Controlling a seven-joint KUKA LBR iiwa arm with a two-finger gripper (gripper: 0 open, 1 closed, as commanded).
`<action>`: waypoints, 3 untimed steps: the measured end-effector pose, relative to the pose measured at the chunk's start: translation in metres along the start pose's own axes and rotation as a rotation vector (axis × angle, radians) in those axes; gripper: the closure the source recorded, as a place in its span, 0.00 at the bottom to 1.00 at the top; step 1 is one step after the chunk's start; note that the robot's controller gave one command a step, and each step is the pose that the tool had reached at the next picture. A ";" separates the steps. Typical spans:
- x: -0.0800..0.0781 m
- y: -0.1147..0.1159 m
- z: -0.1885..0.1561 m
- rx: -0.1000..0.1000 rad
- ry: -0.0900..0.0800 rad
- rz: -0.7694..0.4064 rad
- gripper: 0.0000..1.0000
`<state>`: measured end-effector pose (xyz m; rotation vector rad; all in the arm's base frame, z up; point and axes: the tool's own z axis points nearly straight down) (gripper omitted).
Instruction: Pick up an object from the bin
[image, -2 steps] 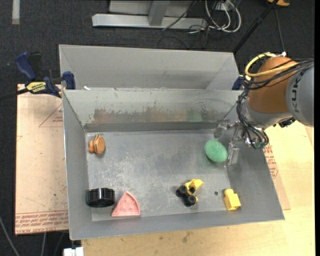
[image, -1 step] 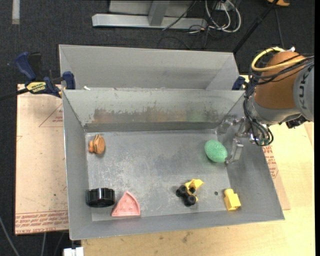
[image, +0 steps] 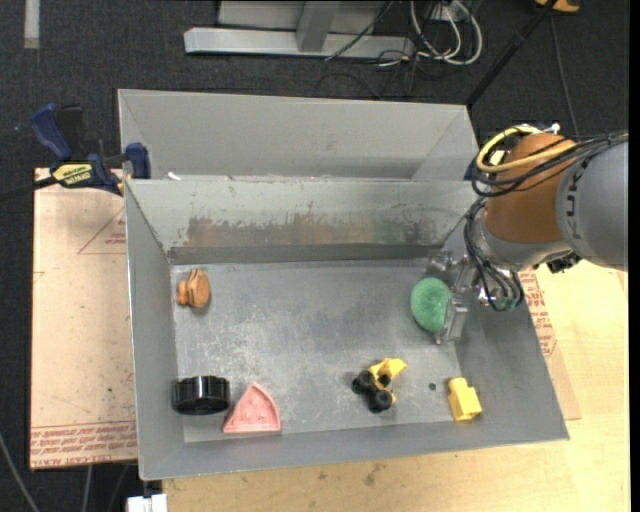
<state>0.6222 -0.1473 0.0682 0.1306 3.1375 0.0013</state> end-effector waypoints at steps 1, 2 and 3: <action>0.014 0.002 -0.002 0.001 0.000 0.153 1.00; 0.014 0.002 -0.002 0.001 0.000 0.153 1.00; 0.013 0.002 -0.002 0.001 0.000 0.153 1.00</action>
Offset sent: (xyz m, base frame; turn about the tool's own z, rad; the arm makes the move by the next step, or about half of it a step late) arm 0.0000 0.0000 0.0000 0.0000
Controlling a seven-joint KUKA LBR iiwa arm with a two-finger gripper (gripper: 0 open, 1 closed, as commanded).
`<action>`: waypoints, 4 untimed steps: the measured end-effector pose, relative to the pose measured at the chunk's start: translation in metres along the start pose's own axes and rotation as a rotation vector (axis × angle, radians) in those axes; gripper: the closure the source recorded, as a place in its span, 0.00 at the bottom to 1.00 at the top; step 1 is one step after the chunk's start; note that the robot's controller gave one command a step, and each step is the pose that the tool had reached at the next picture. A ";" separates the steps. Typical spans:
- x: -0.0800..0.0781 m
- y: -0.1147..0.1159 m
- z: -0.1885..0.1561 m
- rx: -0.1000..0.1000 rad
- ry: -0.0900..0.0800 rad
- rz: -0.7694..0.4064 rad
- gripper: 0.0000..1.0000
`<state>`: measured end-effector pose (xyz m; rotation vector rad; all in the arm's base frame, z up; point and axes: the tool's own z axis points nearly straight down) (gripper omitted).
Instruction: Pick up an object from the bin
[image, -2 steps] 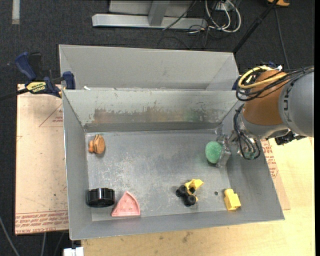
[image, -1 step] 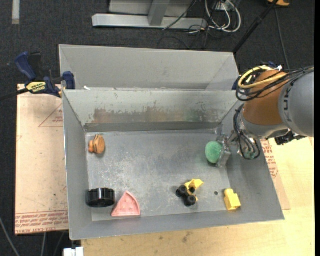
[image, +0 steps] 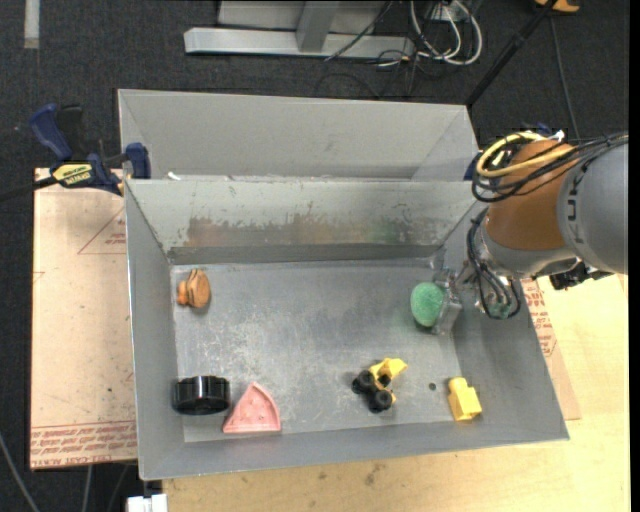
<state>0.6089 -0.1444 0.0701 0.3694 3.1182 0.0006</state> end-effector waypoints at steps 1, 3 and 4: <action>0.001 0.000 -0.005 0.000 0.004 0.000 1.00; 0.000 0.000 -0.025 0.000 -0.003 -0.001 1.00; -0.001 0.000 -0.031 0.000 -0.003 -0.002 1.00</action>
Offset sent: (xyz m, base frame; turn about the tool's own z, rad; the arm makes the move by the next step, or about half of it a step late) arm -0.0001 0.0001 0.0289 0.0000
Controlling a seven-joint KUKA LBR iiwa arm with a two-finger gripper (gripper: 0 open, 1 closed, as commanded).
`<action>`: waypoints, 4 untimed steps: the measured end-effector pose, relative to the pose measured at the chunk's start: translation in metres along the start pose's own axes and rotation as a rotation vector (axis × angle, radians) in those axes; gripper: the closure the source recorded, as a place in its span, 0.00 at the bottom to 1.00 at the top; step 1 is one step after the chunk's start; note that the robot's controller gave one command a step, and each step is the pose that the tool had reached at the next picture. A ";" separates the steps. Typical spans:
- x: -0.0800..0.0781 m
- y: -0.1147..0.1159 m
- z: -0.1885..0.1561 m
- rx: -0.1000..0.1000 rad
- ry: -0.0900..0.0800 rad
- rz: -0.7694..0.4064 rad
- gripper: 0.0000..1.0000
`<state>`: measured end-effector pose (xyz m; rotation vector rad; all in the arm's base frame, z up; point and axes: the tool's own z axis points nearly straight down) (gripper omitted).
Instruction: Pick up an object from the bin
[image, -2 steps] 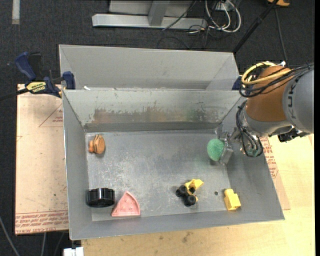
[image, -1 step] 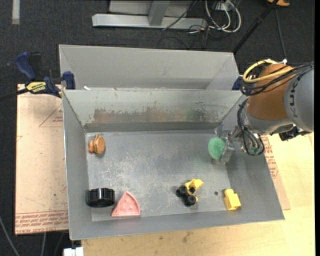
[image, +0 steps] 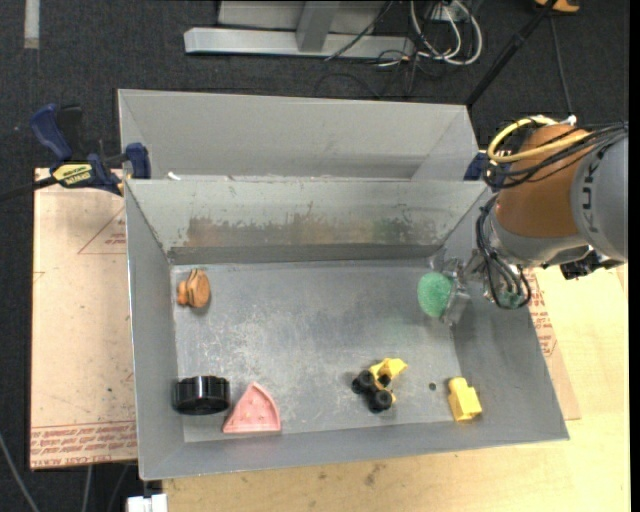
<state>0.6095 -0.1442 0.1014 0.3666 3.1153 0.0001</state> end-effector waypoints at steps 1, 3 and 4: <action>0.000 0.000 -0.004 0.000 -0.001 0.000 1.00; 0.002 0.000 -0.026 0.000 0.010 -0.001 1.00; 0.001 0.000 -0.048 0.000 0.006 -0.001 1.00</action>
Offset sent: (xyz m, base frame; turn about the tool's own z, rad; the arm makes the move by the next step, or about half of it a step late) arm 0.0000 -0.0001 0.0427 0.0000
